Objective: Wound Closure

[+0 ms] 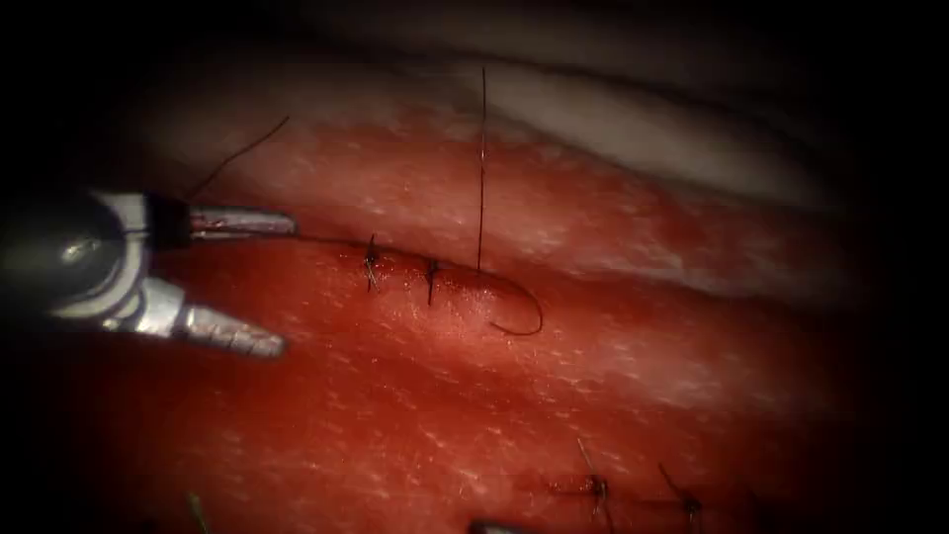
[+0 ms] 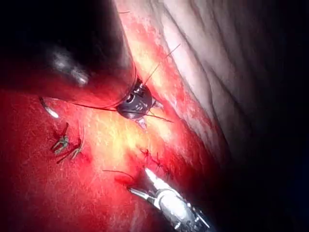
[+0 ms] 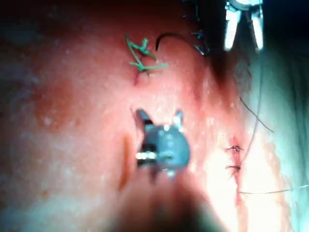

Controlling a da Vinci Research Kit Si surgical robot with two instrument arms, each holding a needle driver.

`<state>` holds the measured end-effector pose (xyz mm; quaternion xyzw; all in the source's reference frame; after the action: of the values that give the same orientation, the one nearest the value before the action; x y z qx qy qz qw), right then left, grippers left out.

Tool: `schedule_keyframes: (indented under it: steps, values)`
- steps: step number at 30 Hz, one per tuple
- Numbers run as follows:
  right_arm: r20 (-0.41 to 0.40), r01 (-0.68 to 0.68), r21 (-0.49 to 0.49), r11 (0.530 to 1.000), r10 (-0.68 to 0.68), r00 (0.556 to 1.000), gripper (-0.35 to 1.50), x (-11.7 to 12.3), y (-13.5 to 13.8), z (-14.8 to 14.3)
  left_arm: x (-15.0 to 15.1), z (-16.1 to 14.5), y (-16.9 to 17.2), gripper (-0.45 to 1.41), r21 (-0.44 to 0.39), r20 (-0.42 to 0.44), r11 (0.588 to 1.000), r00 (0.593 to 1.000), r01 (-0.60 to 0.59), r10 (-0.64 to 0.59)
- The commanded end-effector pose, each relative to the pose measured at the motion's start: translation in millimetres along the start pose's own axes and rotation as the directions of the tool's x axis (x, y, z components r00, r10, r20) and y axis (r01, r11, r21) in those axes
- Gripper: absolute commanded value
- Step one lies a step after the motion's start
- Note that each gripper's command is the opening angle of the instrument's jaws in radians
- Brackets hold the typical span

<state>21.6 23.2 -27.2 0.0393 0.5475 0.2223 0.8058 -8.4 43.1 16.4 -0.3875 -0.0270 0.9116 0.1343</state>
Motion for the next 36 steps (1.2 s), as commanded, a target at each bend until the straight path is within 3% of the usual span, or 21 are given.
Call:
schedule_keyframes:
  steps: [1,6,10,11,15,18,19,21,27,30,33,34,36]
  values:
    - [0.003,-0.002,-0.026,1.0,0.002,1.0,1.23,1.5,1.1,0.0,-0.6,0.9,0.4,0.67,0.002,0.001,1.0,1.0,-0.007,0.007]
    - [0.018,-0.037,-0.137,0.99,0.04,0.999,1.21,4.0,5.9,-2.6,-1.0,1.8,2.0,0.62,-0.029,0.042,0.999,0.999,-0.015,0.016]
    - [0.009,-0.037,-0.142,0.989,0.039,0.999,1.21,3.3,6.4,-2.3,0.4,1.5,6.7,0.6,-0.238,0.048,0.971,0.999,0.024,-0.013]
    - [0.011,-0.033,-0.142,0.989,0.035,0.999,1.21,2.7,6.3,-2.1,1.0,1.3,8.8,0.6,-0.335,0.04,0.942,0.999,0.024,-0.011]
    - [0.021,-0.022,-0.143,0.99,0.025,0.999,1.21,1.2,6.3,-1.3,5.4,-0.4,11.7,0.6,-0.476,-0.072,0.879,0.997,0.001,-0.04]
    - [0.025,-0.018,-0.143,0.99,0.022,0.999,1.21,0.7,6.3,-1.0,9.1,-2.4,10.9,0.61,-0.484,-0.236,0.873,0.97,-0.058,-0.066]
    - [0.024,-0.017,-0.143,0.99,0.02,1.0,1.21,0.4,6.3,-1.0,10.9,-3.5,9.6,0.61,-0.447,-0.333,0.892,0.938,-0.065,-0.098]
    - [0.023,-0.014,-0.144,0.99,0.018,1.0,1.21,0.1,6.3,-1.0,12.8,-5.3,7.5,0.61,-0.354,-0.425,0.933,0.9,-0.07,-0.094]
    - [0.031,-0.006,-0.145,0.989,0.011,0.999,1.2,-0.9,6.0,-0.4,14.7,-7.2,5.9,0.63,-0.268,-0.534,0.963,0.835,-0.018,-0.133]
    - [0.033,-0.003,-0.147,0.989,0.008,0.999,1.2,-1.1,5.7,0.0,14.5,-6.9,4.7,0.64,-0.189,-0.505,0.981,0.851,0.049,-0.14]
    - [0.04,0.001,-0.139,0.99,0.004,0.999,1.18,-1.5,5.1,1.1,13.1,-6.0,2.8,0.66,-0.036,-0.402,0.988,0.904,0.147,-0.149]
    - [0.037,0.003,-0.132,0.991,0.002,0.999,1.18,-1.7,4.8,1.7,12.0,-5.4,1.8,0.67,0.061,-0.334,0.982,0.931,0.178,-0.148]
    - [0.043,0.007,-0.125,0.992,-0.001,0.999,1.18,-2.1,4.4,2.4,10.1,-4.3,0.4,0.67,0.118,-0.241,0.974,0.957,0.192,-0.16]
